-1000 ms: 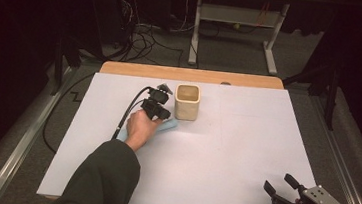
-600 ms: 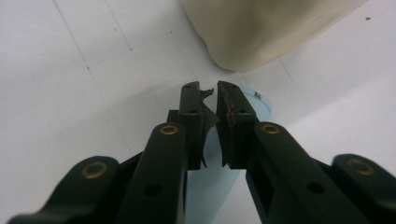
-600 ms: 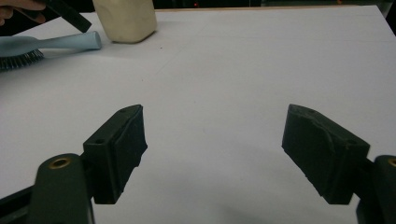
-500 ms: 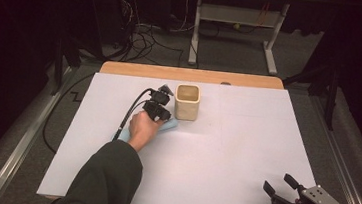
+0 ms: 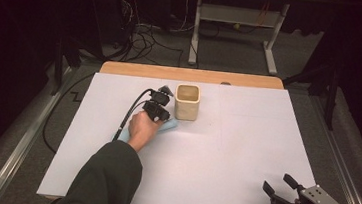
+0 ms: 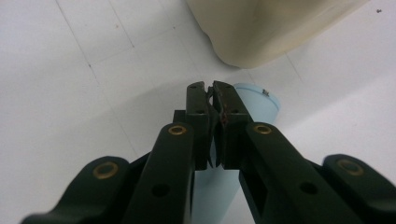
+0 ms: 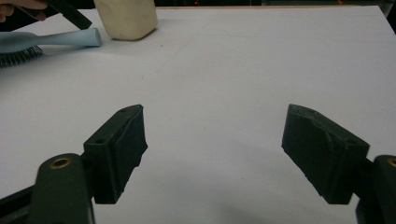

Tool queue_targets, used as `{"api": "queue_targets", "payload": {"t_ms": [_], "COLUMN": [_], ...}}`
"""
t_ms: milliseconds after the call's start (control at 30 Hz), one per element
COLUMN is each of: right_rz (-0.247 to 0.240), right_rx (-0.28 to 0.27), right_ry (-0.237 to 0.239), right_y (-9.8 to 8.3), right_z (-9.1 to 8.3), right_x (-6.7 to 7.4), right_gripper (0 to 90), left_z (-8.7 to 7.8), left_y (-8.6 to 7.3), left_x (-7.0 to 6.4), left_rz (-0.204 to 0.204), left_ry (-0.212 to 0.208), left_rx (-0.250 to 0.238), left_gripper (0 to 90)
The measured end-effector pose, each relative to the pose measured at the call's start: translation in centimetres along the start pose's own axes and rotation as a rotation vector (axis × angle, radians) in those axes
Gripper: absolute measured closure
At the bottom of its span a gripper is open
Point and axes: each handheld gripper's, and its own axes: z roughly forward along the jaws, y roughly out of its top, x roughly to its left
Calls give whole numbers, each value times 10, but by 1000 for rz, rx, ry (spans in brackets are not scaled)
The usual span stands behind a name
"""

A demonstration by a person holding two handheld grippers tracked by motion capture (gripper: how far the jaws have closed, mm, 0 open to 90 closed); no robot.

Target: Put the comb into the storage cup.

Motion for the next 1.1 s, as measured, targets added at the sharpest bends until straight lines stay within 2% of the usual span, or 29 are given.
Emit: {"api": "queue_targets", "payload": {"t_ms": [533, 867, 1100], "right_rz": [-1, -2, -2], "right_rx": [0, 1, 3], "right_ry": [1, 2, 2], "right_y": [0, 0, 0], "right_z": [0, 0, 0], "right_x": [0, 0, 1], "right_gripper": [221, 221, 221], "left_z": [4, 4, 4], "left_y": [-1, -9, -19], "left_x": [0, -9, -10], "left_rz": [2, 49, 74], "left_ry": [-9, -31, -25], "left_rx": [29, 49, 61], "left_gripper": [878, 879, 879]}}
